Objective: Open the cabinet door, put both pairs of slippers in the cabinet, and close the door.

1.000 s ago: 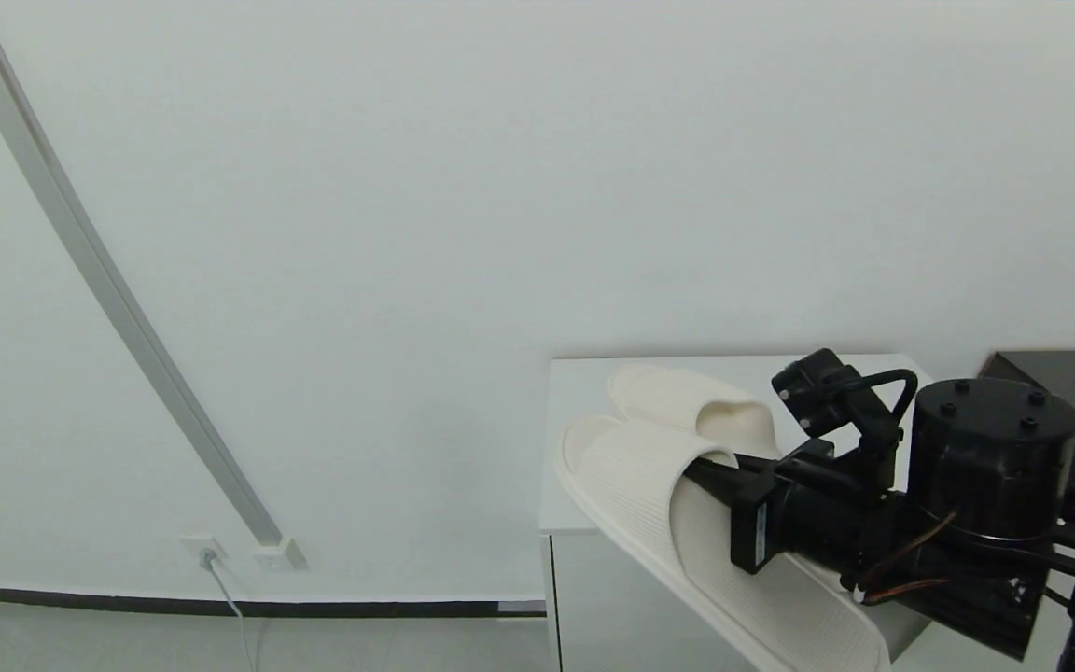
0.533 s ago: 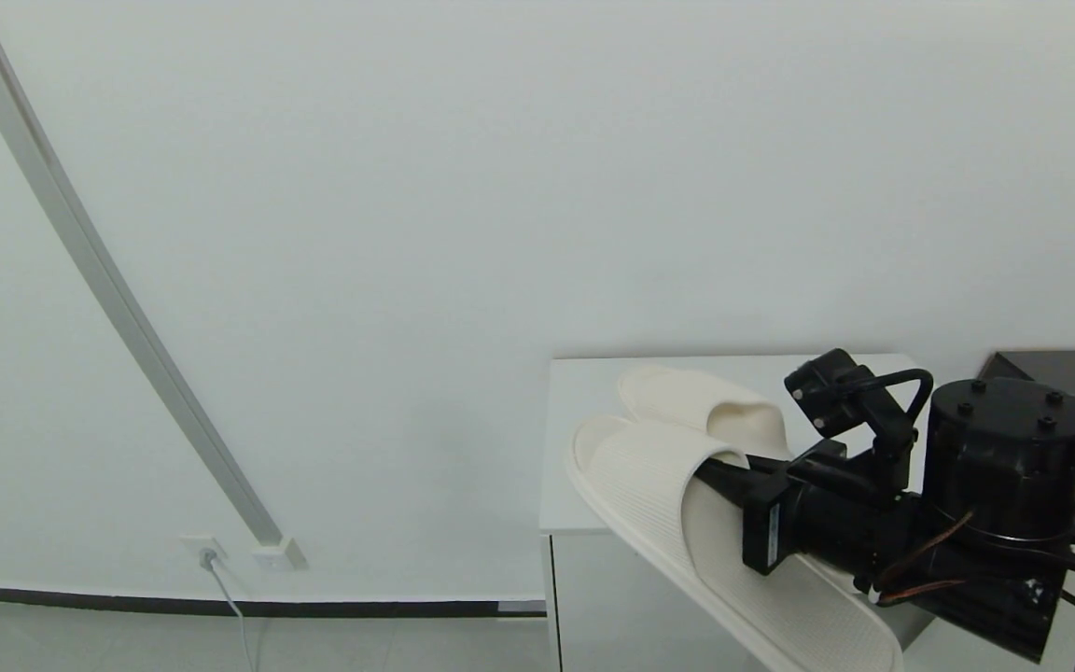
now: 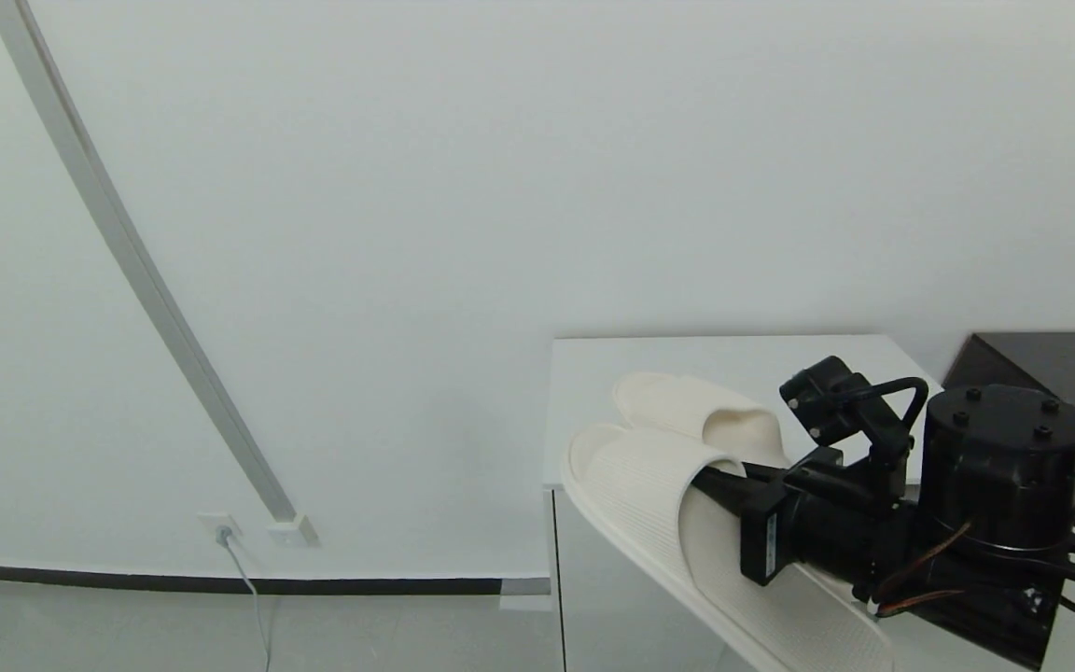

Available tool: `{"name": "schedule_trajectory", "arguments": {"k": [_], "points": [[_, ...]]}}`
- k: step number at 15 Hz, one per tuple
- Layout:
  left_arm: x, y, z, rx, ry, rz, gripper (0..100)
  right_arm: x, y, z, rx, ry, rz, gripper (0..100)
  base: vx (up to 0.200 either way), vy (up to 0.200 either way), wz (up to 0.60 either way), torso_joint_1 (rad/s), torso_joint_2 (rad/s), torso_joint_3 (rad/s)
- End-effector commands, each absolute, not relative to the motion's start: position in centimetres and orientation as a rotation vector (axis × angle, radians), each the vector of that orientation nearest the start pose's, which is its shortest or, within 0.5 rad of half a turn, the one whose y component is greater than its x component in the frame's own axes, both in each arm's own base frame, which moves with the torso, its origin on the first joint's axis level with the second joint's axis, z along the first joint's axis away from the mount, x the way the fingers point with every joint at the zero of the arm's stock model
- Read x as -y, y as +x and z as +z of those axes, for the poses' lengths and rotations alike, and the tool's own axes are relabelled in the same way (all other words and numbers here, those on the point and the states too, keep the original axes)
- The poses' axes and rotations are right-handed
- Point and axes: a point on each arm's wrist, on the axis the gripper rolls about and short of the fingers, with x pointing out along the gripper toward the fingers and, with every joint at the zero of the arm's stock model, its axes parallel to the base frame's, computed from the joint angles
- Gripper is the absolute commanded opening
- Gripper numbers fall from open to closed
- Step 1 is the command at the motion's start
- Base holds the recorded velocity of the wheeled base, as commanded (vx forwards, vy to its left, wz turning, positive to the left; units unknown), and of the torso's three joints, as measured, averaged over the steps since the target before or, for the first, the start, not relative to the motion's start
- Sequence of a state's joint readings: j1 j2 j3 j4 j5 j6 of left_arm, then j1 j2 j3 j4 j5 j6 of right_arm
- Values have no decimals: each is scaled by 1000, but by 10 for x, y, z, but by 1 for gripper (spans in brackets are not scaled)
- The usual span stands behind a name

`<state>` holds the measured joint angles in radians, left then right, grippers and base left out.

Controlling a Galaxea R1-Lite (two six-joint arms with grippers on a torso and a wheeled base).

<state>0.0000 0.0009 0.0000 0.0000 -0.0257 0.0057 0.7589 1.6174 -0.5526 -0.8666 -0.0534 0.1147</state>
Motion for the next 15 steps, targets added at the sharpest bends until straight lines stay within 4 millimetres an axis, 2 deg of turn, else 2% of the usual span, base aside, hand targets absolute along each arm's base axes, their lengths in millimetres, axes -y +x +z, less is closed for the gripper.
{"name": "schedule_trajectory", "arguments": {"k": [1,15], "points": [[1,-23,76,-1,6,-26,0,-182,194,162,-231,26,691,0,0,0,0,0,0,0],[1,-23,76,-1,6,-26,0,-184,192,154,-258,11,698,0,0,0,0,0,0,0]]}}
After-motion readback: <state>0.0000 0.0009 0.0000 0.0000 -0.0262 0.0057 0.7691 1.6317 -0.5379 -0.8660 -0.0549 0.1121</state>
